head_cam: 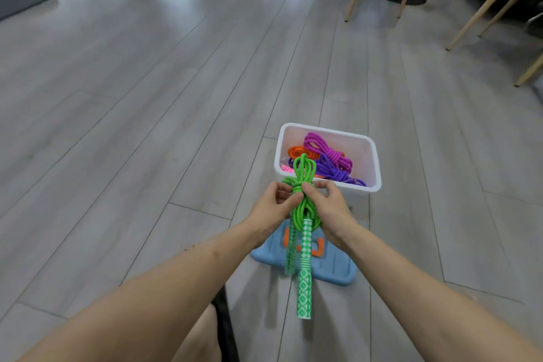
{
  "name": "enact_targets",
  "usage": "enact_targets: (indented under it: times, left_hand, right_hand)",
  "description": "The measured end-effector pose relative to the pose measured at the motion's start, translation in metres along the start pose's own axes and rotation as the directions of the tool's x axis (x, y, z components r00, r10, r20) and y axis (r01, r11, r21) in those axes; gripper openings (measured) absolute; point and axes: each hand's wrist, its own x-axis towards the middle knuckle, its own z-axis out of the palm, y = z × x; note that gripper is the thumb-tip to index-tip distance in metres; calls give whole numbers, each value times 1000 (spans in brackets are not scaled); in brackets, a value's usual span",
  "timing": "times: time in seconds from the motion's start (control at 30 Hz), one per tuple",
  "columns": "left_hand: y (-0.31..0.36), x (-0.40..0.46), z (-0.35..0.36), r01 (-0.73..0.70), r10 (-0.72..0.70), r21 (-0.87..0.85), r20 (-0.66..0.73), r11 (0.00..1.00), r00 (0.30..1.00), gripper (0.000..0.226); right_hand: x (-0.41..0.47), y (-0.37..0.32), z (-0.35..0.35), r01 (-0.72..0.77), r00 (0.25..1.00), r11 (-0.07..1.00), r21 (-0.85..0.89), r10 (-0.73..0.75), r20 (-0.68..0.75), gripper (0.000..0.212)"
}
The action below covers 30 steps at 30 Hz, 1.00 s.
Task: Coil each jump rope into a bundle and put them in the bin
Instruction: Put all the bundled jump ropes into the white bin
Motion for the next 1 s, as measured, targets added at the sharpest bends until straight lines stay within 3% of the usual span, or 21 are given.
enact_targets:
  times: [0.17,0.27,0.4,0.53,0.63,0.67,0.7,0.77,0.8,0.9,1.0]
  left_hand:
    - [12,8,9,-41,28,86,149,995,988,85]
    - [11,14,14,-68,17,203,244,977,970,102]
    - [33,27,34,-126,45,214,350,969,936,101]
    - [62,57,40,-148,79,256,261,955,962,75]
    - [82,87,40,-161,78,339,245,927,966,58]
    - [88,98,42,-205,110,436,232,876,966,54]
    - [94,109,44,-277,183,594,215,755,959,51]
    - [102,126,47,-346,340,877,231,333,912,48]
    - [103,134,48,-339,358,923,260,180,897,49]
    - [95,154,51,-316,305,947,318,-57,898,51]
    - [76,169,53,-311,208,943,331,-123,920,51]
  right_hand:
    - [13,-41,-15,76,997,993,96,-76,3,34]
    - [18,-67,-21,158,984,970,182,-171,54,24]
    - [31,-101,-22,161,981,927,340,-186,44,16]
    - [60,-128,-36,184,974,888,422,-221,41,17]
    - [85,-145,-51,252,964,890,381,-267,-12,14]
    - [95,-148,-56,283,957,897,339,-285,-46,12]
    - [103,-150,-62,320,947,904,284,-310,-80,10]
    - [117,-147,-73,382,922,914,140,-365,-131,7]
    - [123,-144,-79,404,908,914,49,-394,-140,6]
    - [131,-127,-93,404,897,894,-196,-429,-107,8]
    - [137,-99,-104,383,897,819,-427,-441,-40,17]
